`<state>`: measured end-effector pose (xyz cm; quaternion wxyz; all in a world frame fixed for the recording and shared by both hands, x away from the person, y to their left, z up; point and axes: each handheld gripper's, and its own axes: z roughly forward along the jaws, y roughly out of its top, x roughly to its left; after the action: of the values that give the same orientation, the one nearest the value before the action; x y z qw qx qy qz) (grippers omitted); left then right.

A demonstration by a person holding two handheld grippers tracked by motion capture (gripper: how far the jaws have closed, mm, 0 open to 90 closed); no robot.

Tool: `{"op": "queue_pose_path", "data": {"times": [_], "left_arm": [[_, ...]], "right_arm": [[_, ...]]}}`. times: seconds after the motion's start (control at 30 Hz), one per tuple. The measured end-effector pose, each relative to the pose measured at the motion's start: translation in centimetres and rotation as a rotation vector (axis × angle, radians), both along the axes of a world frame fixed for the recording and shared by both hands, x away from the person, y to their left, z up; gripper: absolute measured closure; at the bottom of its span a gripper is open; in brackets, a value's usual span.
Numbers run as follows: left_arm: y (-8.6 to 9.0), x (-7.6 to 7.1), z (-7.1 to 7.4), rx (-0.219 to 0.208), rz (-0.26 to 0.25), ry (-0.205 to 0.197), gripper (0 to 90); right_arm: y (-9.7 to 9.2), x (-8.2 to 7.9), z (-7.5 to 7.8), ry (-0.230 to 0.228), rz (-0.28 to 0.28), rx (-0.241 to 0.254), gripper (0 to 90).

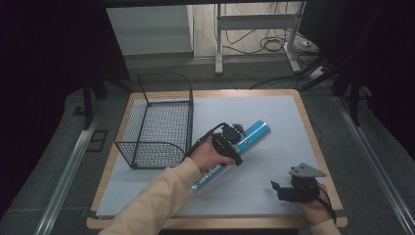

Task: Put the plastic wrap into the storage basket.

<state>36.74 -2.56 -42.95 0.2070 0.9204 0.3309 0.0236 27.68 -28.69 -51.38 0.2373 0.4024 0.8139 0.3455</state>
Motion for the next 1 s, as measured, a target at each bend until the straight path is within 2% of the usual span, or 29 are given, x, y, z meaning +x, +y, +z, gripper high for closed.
{"op": "queue_pose_path", "data": {"times": [0.33,0.77,1.0], "left_arm": [[0.4,0.3,0.9,-0.001,0.004,-0.012,31.7],[0.7,1.1,2.9,0.006,0.015,-0.031,31.7],[0.9,1.5,3.3,0.000,0.022,-0.031,31.8]], "right_arm": [[0.0,0.0,0.0,-0.001,0.000,-0.003,10.7],[-0.1,0.0,0.0,-0.002,0.000,-0.004,10.7],[-0.1,0.0,0.0,-0.002,-0.002,-0.003,10.7]]}}
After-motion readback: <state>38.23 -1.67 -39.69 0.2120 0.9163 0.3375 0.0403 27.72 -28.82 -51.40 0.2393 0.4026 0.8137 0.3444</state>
